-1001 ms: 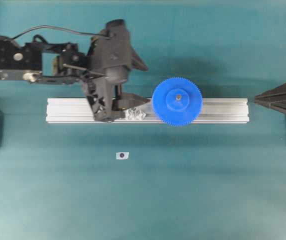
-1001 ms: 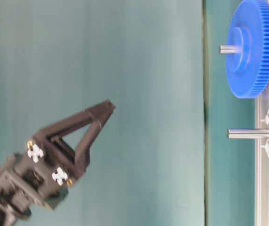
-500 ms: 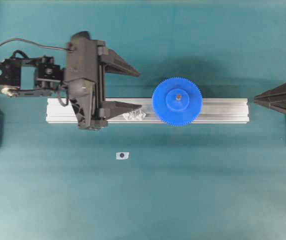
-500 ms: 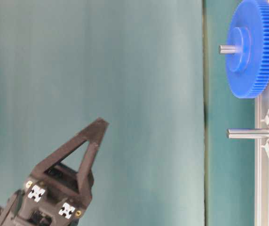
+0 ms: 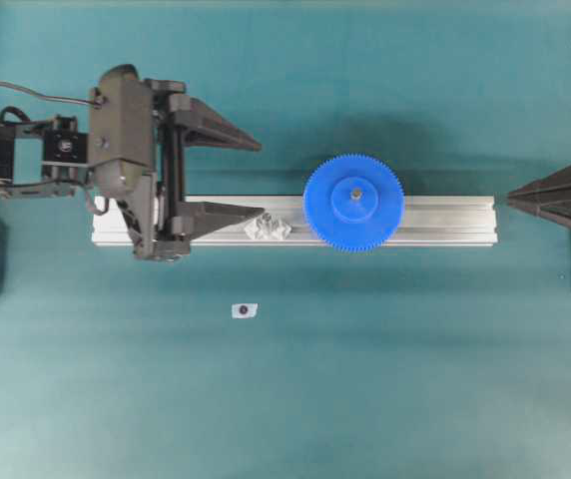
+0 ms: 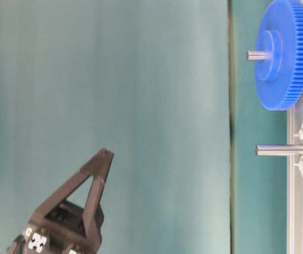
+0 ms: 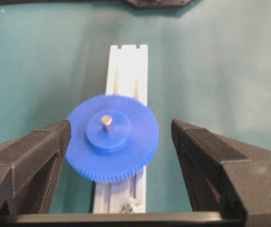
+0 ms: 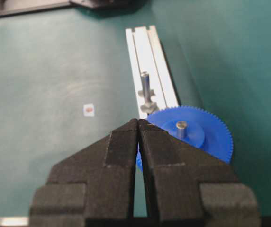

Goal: Find the location of the shaft and insert the large gear.

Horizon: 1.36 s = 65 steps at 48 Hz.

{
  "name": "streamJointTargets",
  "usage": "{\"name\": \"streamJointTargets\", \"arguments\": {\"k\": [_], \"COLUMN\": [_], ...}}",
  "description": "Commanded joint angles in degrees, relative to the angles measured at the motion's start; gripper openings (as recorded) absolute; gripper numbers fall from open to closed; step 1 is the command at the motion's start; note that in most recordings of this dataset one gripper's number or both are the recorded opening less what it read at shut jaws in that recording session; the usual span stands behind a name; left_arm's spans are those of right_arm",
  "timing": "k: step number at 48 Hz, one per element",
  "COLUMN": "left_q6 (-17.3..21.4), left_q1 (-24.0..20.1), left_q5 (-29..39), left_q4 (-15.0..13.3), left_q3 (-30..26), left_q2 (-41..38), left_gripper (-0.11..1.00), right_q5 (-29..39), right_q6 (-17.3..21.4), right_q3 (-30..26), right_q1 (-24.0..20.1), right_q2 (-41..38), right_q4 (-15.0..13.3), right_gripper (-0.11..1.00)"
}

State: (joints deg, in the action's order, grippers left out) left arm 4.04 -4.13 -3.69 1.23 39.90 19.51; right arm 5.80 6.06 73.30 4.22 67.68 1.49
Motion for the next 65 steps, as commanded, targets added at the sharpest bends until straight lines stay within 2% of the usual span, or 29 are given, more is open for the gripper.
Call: {"name": "streamJointTargets", "arguments": {"k": [1,65], "left_q6": [0.1,-1.8], "left_q1": [0.2,1.4], "left_q5": [-0.5,-2.6], "left_q4": [0.3,0.3], "left_q3": [-0.2,2.3], "left_q2": [1.8,3.2], "left_gripper": [0.82,0.81], "right_q5": [-0.4,-0.4], "right_q6": [0.4,0.5], "right_q3": [-0.7,-0.6], "right_q1": [0.1,0.1], "right_q2": [-0.7,-0.8], "right_q4": [0.1,0.1], "right_gripper": [0.06,0.06]}}
